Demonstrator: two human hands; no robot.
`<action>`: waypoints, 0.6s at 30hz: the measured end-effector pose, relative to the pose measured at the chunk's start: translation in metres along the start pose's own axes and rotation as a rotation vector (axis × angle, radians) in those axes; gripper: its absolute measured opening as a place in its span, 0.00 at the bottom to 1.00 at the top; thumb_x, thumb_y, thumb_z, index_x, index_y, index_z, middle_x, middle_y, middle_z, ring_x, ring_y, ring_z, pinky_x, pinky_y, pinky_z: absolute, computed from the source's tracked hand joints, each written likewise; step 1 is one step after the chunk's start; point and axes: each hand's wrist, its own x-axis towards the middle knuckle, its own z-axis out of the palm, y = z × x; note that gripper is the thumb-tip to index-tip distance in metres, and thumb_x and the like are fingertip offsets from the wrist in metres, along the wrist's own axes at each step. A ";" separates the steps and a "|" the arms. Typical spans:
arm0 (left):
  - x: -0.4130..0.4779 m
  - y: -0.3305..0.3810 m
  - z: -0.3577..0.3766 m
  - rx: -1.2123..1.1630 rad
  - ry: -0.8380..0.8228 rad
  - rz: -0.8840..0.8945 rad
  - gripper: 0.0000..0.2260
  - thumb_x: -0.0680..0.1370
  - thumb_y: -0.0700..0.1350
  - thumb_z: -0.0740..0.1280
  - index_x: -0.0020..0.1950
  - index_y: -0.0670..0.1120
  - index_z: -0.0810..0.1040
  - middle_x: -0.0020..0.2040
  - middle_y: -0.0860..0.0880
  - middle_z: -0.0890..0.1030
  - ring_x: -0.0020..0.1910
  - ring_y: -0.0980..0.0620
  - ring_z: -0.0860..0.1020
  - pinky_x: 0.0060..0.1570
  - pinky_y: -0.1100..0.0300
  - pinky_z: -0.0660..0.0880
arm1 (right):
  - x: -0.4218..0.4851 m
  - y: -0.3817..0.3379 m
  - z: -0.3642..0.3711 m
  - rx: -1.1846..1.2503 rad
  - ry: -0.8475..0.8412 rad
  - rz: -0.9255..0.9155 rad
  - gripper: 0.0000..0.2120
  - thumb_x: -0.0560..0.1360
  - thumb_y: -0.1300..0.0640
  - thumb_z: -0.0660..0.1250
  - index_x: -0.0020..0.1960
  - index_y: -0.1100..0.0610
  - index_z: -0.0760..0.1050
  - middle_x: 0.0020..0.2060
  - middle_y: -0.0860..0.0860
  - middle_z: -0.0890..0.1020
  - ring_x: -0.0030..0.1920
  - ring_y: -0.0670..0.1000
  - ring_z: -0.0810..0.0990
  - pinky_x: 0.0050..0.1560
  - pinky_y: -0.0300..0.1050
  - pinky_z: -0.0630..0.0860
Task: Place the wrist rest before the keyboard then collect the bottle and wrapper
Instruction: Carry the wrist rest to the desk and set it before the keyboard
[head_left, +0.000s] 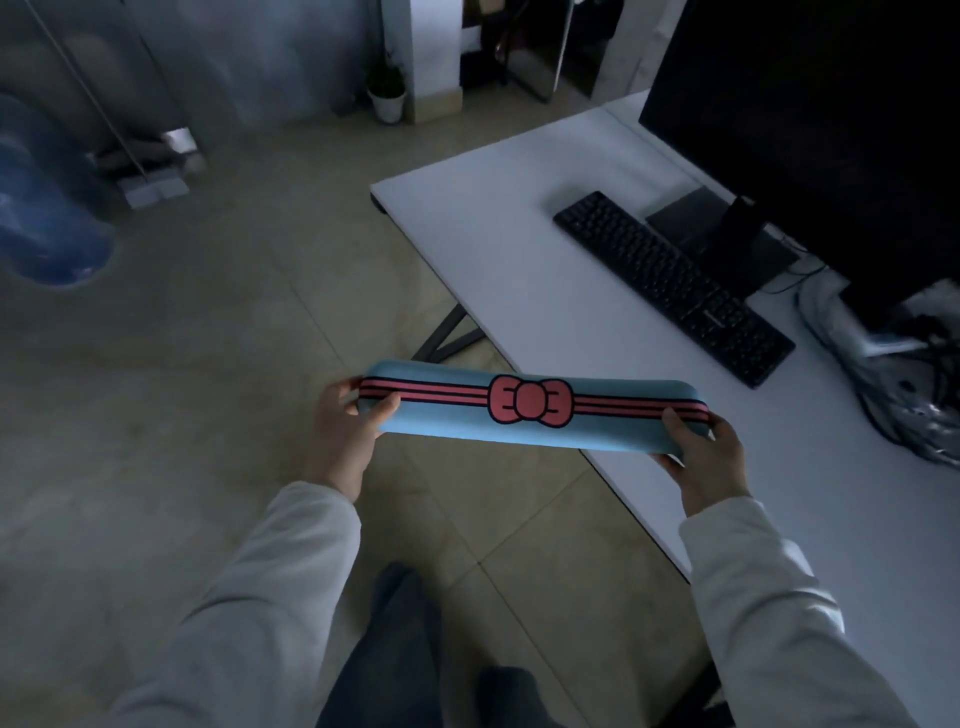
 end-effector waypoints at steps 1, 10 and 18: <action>0.012 0.007 0.002 0.004 -0.018 0.004 0.23 0.69 0.41 0.72 0.62 0.38 0.71 0.58 0.39 0.77 0.56 0.44 0.78 0.48 0.54 0.78 | 0.001 -0.002 0.007 0.012 0.030 0.000 0.22 0.73 0.63 0.65 0.65 0.62 0.66 0.57 0.56 0.72 0.56 0.56 0.73 0.57 0.52 0.74; 0.097 0.061 0.034 0.148 -0.191 -0.011 0.22 0.70 0.39 0.71 0.62 0.39 0.70 0.54 0.43 0.77 0.54 0.46 0.77 0.57 0.49 0.76 | 0.014 0.004 0.042 0.144 0.242 0.047 0.24 0.73 0.62 0.66 0.67 0.62 0.66 0.61 0.57 0.71 0.58 0.56 0.73 0.56 0.52 0.75; 0.145 0.080 0.096 0.265 -0.362 0.018 0.09 0.71 0.38 0.70 0.43 0.49 0.72 0.45 0.48 0.78 0.51 0.46 0.76 0.59 0.45 0.75 | 0.040 0.006 0.043 0.213 0.395 0.087 0.21 0.73 0.63 0.66 0.65 0.66 0.67 0.53 0.57 0.74 0.56 0.56 0.74 0.58 0.53 0.74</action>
